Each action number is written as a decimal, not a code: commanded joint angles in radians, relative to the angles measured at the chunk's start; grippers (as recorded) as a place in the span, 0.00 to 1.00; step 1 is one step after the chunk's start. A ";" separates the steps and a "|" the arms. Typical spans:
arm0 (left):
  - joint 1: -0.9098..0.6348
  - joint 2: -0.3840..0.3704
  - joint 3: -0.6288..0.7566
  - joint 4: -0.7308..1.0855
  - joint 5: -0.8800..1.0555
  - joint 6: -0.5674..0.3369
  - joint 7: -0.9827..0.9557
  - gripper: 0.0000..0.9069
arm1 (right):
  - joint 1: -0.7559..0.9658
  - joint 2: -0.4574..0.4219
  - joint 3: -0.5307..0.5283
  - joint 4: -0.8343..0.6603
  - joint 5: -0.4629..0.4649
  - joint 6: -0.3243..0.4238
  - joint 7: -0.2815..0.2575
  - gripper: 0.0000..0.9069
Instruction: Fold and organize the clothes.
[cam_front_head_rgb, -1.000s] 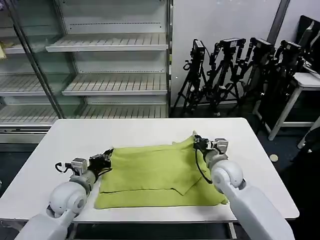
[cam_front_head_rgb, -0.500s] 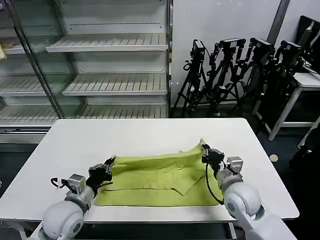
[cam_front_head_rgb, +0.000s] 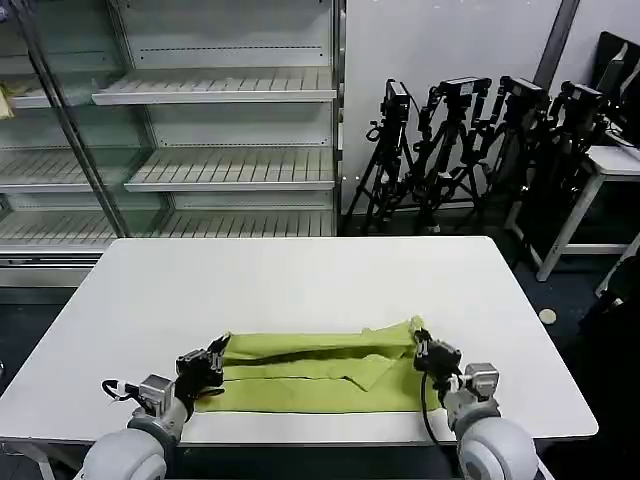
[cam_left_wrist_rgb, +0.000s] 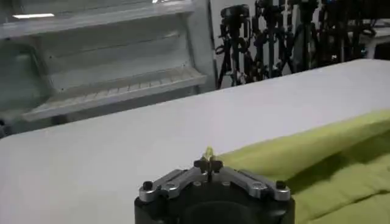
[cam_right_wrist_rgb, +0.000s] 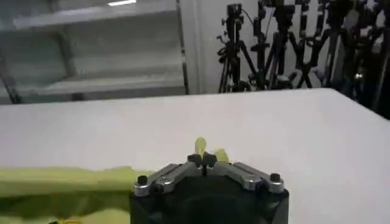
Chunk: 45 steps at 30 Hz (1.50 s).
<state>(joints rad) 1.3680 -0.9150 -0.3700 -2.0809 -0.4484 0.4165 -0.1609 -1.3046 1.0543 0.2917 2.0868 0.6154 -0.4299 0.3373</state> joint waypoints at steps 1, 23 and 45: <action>0.036 -0.011 -0.007 0.012 0.084 -0.009 0.007 1.00 | -0.064 0.014 0.013 0.016 -0.026 -0.048 -0.001 1.00; 0.173 -0.192 -0.017 -0.112 -0.012 -0.041 -0.210 1.00 | -0.211 0.016 0.123 0.202 -0.067 -0.010 0.005 1.00; 0.123 -0.240 0.008 -0.026 -0.195 -0.029 -0.248 0.02 | -0.247 0.029 0.145 0.222 -0.065 -0.007 0.013 1.00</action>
<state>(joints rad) 1.4898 -1.1315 -0.3681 -2.1172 -0.5535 0.3874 -0.3909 -1.5408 1.0821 0.4312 2.3003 0.5507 -0.4361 0.3491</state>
